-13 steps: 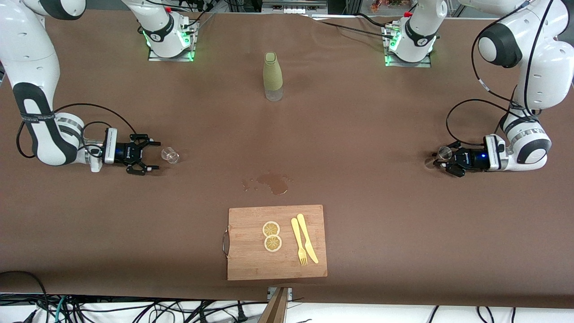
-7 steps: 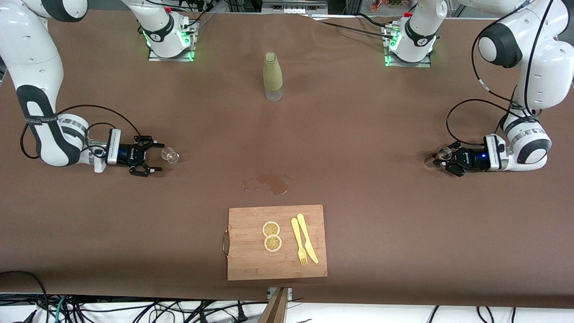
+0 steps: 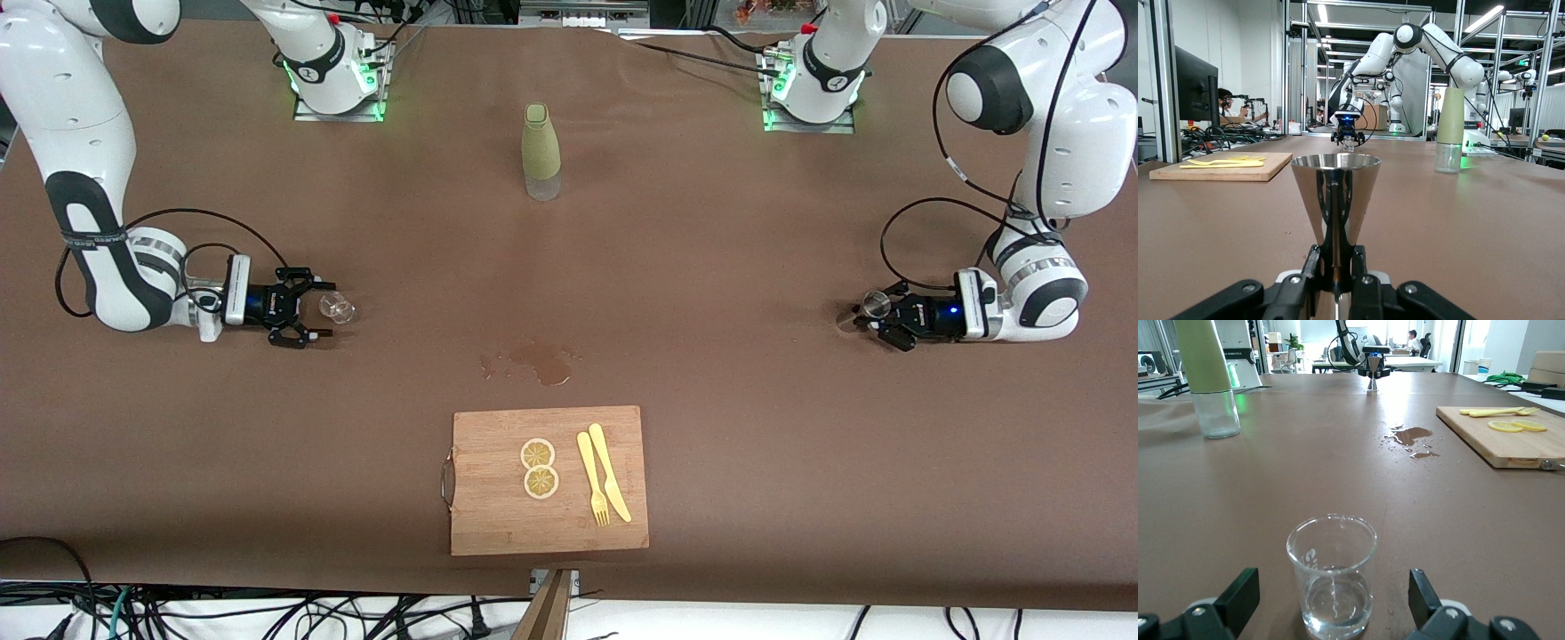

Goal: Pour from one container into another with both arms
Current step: 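Close the right gripper on the glass while the left gripper grasps the jigger, then lift the glass with the right gripper while the left gripper carries the jigger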

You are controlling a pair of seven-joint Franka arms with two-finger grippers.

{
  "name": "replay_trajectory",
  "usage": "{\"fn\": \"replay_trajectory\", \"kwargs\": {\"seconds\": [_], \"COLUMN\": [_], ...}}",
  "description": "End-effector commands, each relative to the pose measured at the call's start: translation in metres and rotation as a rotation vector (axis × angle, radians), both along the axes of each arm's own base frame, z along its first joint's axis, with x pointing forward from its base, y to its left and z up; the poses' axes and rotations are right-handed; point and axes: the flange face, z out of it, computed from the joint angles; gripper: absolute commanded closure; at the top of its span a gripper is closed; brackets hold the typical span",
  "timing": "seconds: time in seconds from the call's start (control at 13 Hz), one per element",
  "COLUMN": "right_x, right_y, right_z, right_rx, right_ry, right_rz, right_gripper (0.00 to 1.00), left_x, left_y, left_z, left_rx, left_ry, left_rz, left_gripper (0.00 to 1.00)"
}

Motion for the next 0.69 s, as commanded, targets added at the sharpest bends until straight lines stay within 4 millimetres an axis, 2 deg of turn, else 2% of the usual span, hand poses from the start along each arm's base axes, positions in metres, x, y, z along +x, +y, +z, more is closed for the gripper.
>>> {"fn": "replay_trajectory", "kwargs": {"seconds": [0.0,0.23,0.31,0.46,0.61], "right_x": [-0.004,-0.004,-0.005,-0.007,-0.009], "right_y": [0.008,0.011,0.013,0.015,0.024], "right_z": [-0.005,-0.006,-0.007,-0.013,-0.024], "right_rx": [0.016,0.021,0.023,0.035,0.076], "right_ry": [-0.012,-0.009,-0.010,-0.022,-0.032], "right_rz": [-0.019,-0.018,-0.013,-0.007,-0.009], "right_gripper": [0.01,0.01,0.02,0.21,0.56], "left_x": [0.020,0.054,0.063,0.075,0.085], "left_y": [-0.024,-0.083,-0.111,-0.161,-0.210], "left_z": [0.033,0.050,0.048,0.046,0.045], "left_rx": [0.016,0.026,0.010,-0.016,-0.044], "left_ry": [-0.058,-0.052,-0.047,-0.028,-0.028], "left_rz": [-0.036,-0.043,-0.040,-0.005,0.025], "left_gripper": [1.00,1.00,1.00,1.00,1.00]}}
